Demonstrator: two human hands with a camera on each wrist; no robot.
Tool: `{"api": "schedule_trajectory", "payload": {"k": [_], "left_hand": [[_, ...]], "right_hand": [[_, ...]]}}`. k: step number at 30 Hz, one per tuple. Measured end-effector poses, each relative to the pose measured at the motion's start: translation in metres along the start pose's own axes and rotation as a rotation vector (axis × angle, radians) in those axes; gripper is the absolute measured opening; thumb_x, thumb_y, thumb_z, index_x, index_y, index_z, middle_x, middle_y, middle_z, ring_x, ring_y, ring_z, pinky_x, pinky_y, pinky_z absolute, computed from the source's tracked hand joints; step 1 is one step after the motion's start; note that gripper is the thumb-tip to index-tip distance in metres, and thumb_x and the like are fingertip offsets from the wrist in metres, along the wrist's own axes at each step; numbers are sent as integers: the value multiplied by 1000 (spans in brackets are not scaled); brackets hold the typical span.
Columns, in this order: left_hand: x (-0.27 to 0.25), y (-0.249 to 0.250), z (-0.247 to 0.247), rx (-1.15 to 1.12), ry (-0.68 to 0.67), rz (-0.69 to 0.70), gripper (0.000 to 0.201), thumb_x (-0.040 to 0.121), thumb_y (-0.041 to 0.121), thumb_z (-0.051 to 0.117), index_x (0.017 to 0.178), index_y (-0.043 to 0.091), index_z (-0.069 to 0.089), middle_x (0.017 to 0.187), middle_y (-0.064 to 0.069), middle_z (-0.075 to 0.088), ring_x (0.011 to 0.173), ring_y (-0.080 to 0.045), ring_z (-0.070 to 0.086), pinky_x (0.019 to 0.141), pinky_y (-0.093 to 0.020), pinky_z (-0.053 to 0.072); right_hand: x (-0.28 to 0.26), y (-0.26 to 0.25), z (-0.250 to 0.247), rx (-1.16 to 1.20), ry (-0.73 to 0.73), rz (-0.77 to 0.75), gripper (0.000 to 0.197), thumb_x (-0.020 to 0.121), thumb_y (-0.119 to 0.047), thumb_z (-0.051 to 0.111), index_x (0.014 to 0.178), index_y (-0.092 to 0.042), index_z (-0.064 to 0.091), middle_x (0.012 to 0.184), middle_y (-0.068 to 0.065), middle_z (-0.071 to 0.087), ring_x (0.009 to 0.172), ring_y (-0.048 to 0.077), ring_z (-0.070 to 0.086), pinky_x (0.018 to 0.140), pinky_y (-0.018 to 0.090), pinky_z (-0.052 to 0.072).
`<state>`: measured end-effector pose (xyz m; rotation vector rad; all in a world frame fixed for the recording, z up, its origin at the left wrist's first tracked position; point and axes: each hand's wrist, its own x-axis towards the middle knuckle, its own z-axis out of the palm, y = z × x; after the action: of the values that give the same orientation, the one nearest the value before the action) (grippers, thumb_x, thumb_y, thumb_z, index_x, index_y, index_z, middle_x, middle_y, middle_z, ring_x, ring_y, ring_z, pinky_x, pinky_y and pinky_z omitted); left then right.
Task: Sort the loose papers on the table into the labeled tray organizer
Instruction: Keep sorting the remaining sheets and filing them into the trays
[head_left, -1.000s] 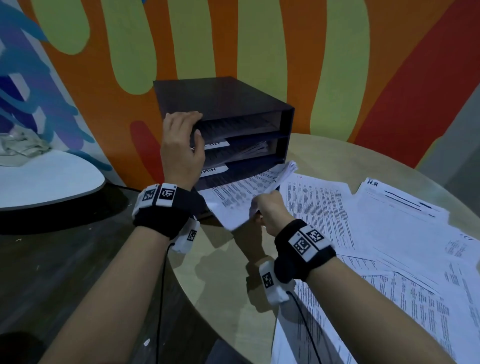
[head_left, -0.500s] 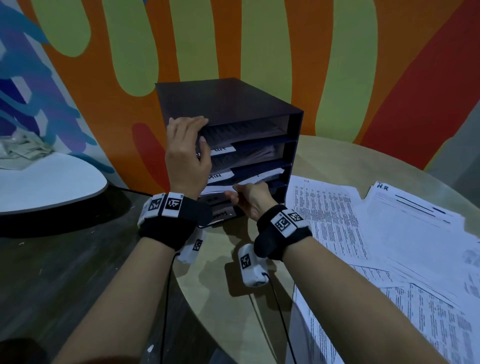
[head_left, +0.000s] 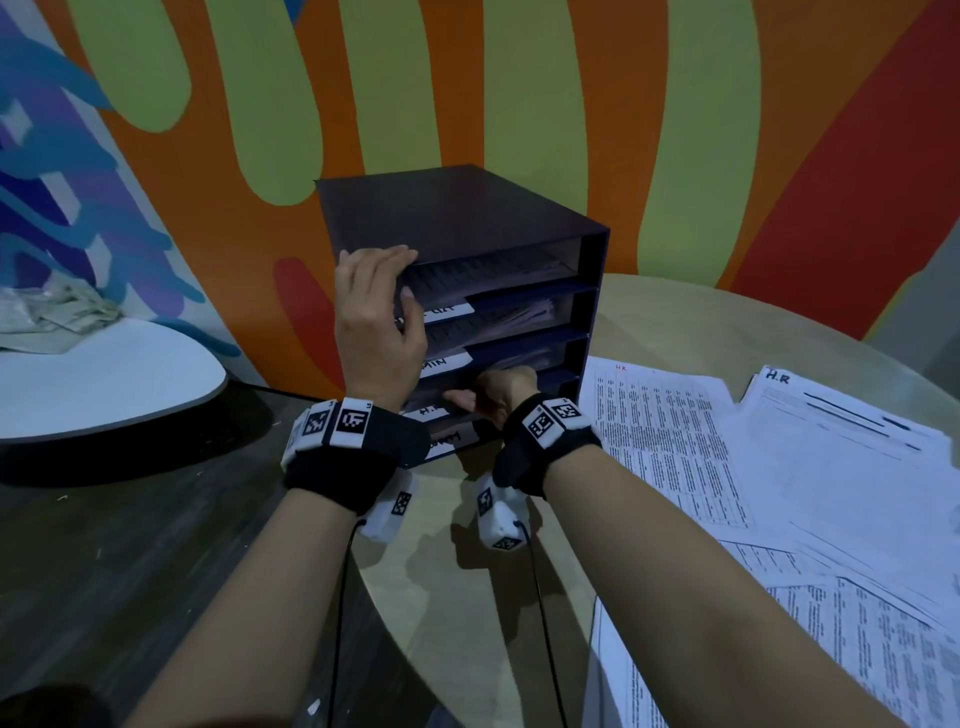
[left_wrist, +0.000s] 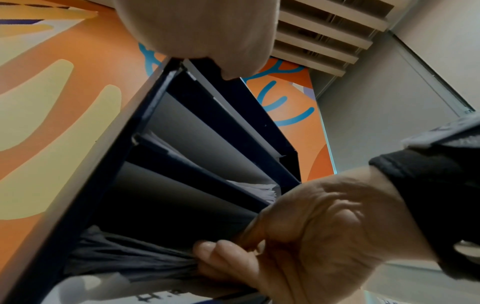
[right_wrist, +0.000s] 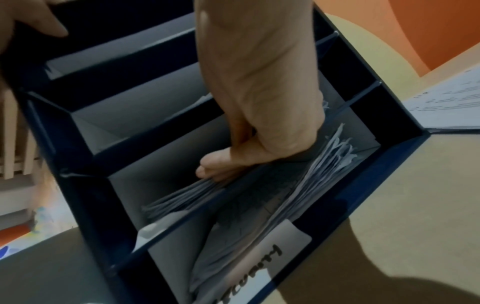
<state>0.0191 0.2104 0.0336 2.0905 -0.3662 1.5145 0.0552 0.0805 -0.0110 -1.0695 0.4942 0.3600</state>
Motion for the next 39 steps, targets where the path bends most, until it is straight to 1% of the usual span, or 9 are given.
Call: {"api": "schedule_trajectory", "payload": {"k": [5,8,11,14,20,23,30,35,39], "left_hand": [[-1,4,-1,33,-22,-42,34,83,1,51,114,5,63,116,-9,63,117,-27,48,115,-48,26],[-1,14,3,128,-11,-129,34,83,9,53,115,10,63,116,-5,63,124,-26,45,121,-46,7],[-10,47,14,88,12,-74,33,84,8,54,116,9,62,117,-7,62,128,-25,40,121,-43,4],[-32,87,39,-134,-125,25,28,86,2,52,112,6,62,113,-10,60,115,-29,46,106,-47,36],[-81,109,109,-83,-981,-490,42,89,23,62,125,7,50,122,-11,54,112,-32,56,87,-40,49],[-100,112,129,27,-1316,-587,75,75,44,69,133,3,43,126,-13,50,96,-30,58,83,-38,54],[-119,129,146,-135,-1188,-828,64,62,19,84,118,-1,58,111,-18,66,101,-34,65,89,-46,54],[-109,150,148,263,-1351,-605,91,68,47,82,130,-2,38,134,-18,40,127,-38,37,102,-45,41],[-110,157,152,189,-1412,-510,57,69,45,83,95,8,48,125,-14,42,120,-32,39,99,-40,42]], "right_hand": [[-28,-13,-38,-118,-8,-60,15,93,6,55,106,13,53,99,37,61,75,39,67,47,35,57],[-43,-28,-89,-454,123,-276,5,88,5,58,84,4,56,79,26,58,55,27,58,42,26,49],[-56,-44,-161,-615,288,-414,12,85,3,62,77,-1,55,75,16,51,58,22,46,45,18,38],[-78,-58,-224,-741,451,-398,6,82,1,70,84,5,65,83,16,56,74,22,50,53,23,32],[-109,-58,-308,-1135,578,-110,66,78,-23,76,130,7,51,127,23,55,119,35,53,98,42,46],[-124,-49,-319,-1482,472,19,34,65,-34,68,84,-7,62,100,15,65,93,31,62,79,37,49],[-138,-47,-328,-1541,363,-20,34,87,-30,61,107,-4,58,120,15,58,111,30,48,95,40,37],[-135,-43,-338,-1354,387,-57,44,91,-47,56,111,-9,60,134,12,53,122,31,47,104,42,35],[-125,-43,-339,-1063,466,-147,64,92,-43,60,131,7,50,138,21,51,124,35,51,99,36,41]]}}
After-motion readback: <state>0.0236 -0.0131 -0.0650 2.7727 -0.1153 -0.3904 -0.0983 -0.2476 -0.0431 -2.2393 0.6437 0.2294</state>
